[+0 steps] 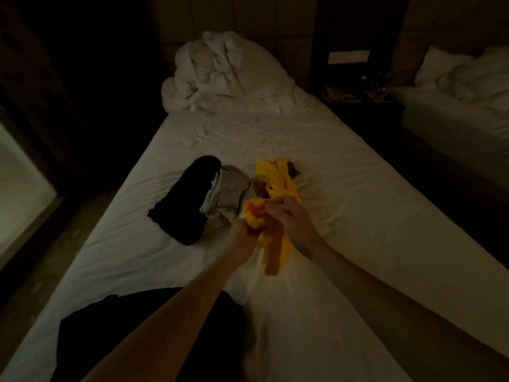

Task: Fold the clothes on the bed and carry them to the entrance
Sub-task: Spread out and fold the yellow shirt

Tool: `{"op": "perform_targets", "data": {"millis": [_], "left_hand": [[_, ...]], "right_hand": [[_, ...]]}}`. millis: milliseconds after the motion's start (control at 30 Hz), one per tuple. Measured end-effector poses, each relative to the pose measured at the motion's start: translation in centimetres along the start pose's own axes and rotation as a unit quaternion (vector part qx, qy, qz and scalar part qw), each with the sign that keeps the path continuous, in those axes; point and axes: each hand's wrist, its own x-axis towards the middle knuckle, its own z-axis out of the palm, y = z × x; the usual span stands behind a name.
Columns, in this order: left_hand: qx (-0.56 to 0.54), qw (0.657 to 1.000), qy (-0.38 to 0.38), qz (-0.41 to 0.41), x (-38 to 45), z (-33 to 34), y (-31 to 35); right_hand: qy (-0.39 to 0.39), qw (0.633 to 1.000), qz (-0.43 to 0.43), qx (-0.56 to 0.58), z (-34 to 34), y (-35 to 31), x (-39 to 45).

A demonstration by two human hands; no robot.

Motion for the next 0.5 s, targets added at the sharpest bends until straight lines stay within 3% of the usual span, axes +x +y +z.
{"op": "perform_targets", "data": {"millis": [100,267,333,500], "left_hand": [[-0.096,0.995,-0.018,-0.030,-1.3,0.0,2.7],[-0.301,0.948,-0.005,-0.107,-2.9,-1.2,5.8],[-0.319,0.939,-0.005,-0.130,-3.0,-1.6,6.1],[-0.251,0.958,-0.004,-0.140,-5.4,-1.6,8.0]], "right_hand": [[0.048,0.998,0.003,0.035,-1.1,-0.9,-0.6],[-0.038,0.996,-0.009,-0.085,-2.6,-1.6,-2.8],[-0.025,0.988,-0.044,-0.143,-2.9,-2.1,-3.1],[0.059,0.991,-0.030,-0.116,-4.6,-5.5,-4.3]]}}
